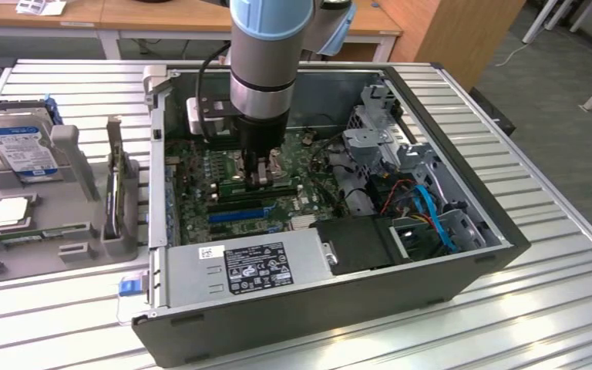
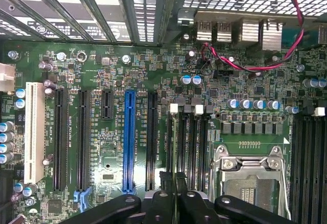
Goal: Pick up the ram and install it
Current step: 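Insert the ram into the slot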
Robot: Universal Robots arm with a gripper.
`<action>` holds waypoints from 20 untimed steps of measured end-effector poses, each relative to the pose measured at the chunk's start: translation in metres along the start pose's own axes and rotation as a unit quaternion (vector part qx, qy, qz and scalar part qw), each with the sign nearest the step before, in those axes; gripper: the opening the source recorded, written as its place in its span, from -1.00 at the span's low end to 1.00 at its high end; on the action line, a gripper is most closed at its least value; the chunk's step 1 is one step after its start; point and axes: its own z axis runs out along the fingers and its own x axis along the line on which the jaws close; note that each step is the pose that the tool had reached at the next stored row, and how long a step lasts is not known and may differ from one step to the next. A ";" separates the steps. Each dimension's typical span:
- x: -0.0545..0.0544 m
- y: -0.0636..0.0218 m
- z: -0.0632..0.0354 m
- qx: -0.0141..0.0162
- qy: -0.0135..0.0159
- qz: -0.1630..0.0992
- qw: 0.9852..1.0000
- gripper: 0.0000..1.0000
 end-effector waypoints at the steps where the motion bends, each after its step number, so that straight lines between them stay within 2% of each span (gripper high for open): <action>1: 0.000 0.0000 0.0000 0.000 0.000 0.000 1.000 -0.76; 20: 0.000 0.0014 0.0001 0.000 0.000 0.000 1.000 -0.76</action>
